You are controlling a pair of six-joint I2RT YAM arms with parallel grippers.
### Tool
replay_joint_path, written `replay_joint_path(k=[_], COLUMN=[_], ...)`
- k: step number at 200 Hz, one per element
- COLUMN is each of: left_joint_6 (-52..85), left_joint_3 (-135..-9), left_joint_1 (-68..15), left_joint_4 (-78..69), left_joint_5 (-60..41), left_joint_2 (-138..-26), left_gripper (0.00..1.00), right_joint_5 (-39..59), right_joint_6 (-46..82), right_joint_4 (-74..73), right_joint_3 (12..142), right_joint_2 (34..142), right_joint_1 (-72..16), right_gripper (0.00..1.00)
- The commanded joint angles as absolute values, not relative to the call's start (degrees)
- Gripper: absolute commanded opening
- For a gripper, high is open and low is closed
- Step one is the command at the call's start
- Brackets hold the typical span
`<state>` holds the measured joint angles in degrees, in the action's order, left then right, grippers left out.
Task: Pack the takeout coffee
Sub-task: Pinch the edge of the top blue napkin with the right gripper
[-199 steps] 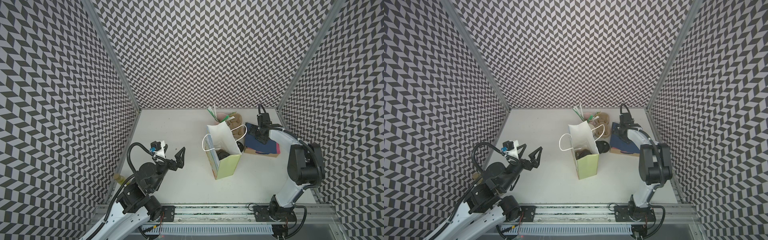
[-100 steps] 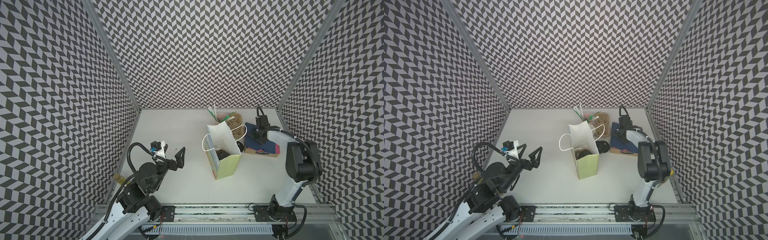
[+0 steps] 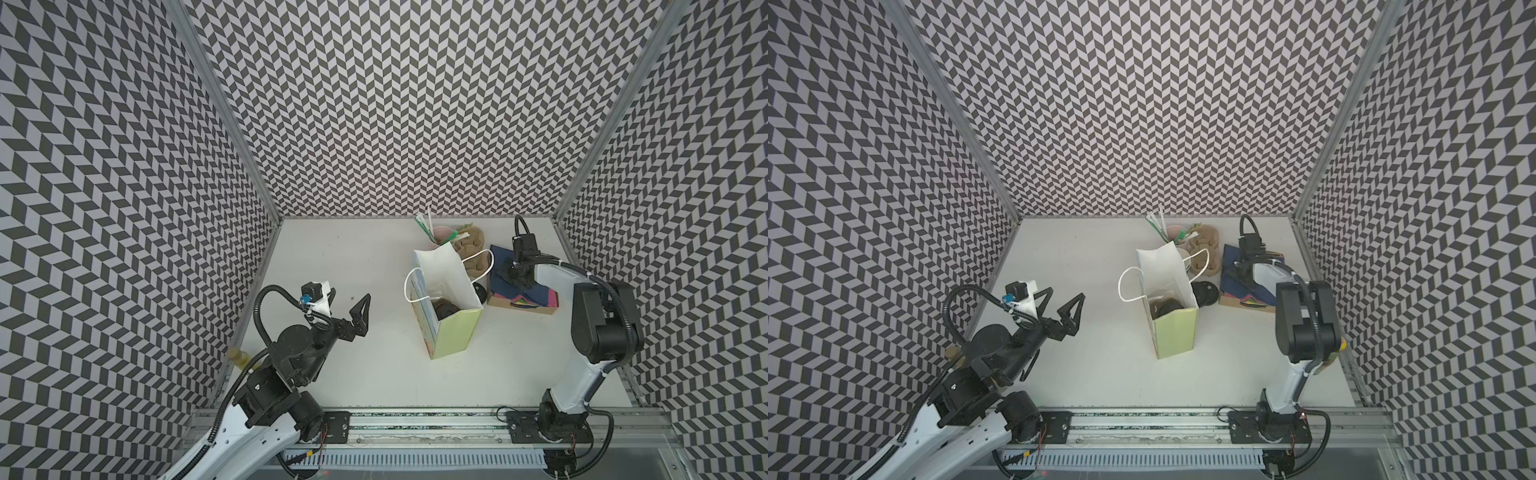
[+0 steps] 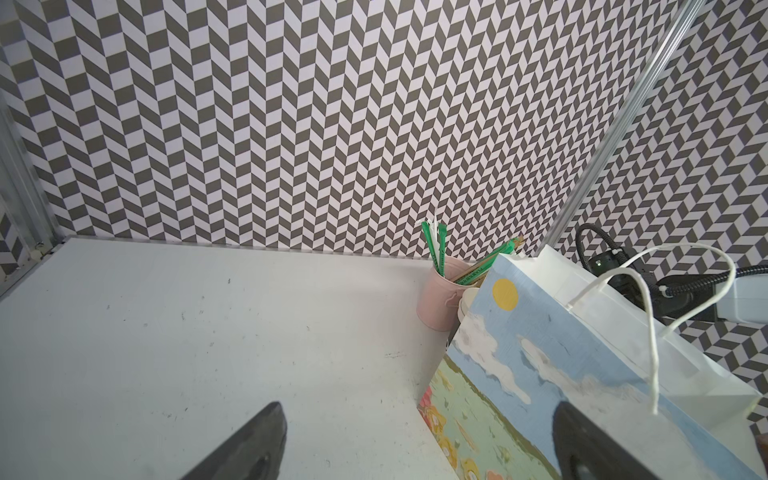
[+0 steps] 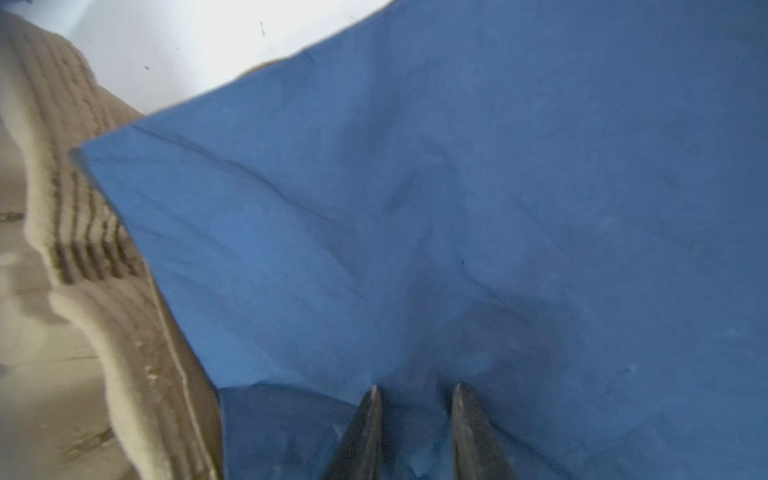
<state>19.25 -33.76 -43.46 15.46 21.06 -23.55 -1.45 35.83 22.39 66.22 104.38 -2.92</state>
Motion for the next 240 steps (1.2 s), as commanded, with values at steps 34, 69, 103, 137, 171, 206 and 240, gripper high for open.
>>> replay_joint_path(k=[34,69,103,137,171,206,240], left_joint_6=[19.01,18.98,18.98,18.92,18.91,18.90,18.90], left_joint_3=[-32.89,-32.87,-32.87,-32.92,-32.93,-32.90,-32.92], left_joint_1=[-43.24,-43.20,-43.24,-43.18,-43.24,-43.24,-43.24], left_joint_4=[13.97,13.89,13.89,13.89,13.97,13.97,14.02], left_joint_5=[20.48,20.39,20.47,20.40,20.48,20.64,20.57], left_joint_2=[-23.36,-23.31,-23.14,-23.29,-23.14,-22.98,-23.05], left_gripper=[1.00,1.00,1.00,1.00,1.00,1.00,1.00], right_joint_5=[0.69,1.02,3.33,6.08,3.23,1.01,-3.08], right_joint_6=[36.10,36.30,35.51,33.74,33.18,32.78,32.52], right_joint_4=[21.80,22.65,21.45,21.92,22.88,22.66,23.87], right_joint_3=[64.93,65.13,64.10,64.39,64.38,63.63,63.81], right_joint_2=[99.29,96.32,93.77,94.29,95.33,96.20,96.50], right_joint_1=[-2.97,-2.97,-3.10,-5.03,-7.70,-9.81,-11.56], right_gripper=[0.11,0.01,0.00,0.23,0.51,0.51,0.48])
